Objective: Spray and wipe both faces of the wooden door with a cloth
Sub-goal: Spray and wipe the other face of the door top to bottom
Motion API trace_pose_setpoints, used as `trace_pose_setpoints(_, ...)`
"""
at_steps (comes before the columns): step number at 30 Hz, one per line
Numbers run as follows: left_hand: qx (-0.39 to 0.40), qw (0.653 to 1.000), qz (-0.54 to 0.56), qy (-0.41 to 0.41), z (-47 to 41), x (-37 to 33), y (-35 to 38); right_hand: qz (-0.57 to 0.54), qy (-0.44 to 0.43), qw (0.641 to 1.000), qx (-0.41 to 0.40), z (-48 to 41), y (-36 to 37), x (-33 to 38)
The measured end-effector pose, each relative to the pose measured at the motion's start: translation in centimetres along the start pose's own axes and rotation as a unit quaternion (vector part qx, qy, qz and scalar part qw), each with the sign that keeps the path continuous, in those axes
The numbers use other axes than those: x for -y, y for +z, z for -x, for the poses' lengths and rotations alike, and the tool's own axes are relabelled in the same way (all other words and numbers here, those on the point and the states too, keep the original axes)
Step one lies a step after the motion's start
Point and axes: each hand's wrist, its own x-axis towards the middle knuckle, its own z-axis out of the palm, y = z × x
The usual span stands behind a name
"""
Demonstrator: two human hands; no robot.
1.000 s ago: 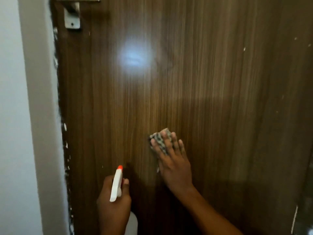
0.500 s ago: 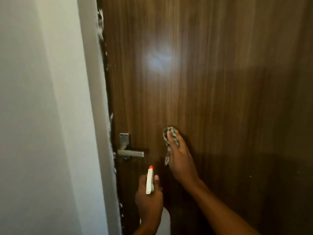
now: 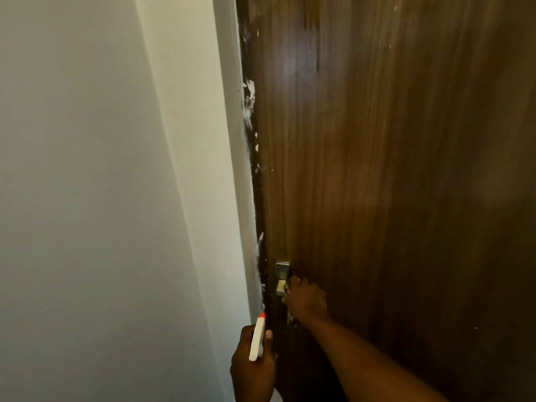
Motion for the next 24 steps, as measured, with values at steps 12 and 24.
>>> trace_pose_setpoints(12, 0.017, 0.999, 0.035, -0.005, -0.2, -0.9, -6.1, 0.035, 0.009, 0.999, 0.000, 4.7, 1.9, 1.2)
trace_pose_setpoints(24, 0.013, 0.997, -0.058, 0.051, 8.4, -0.9, -10.1, 0.053, -0.005, 0.997, -0.064, 17.7, 3.2, 1.1)
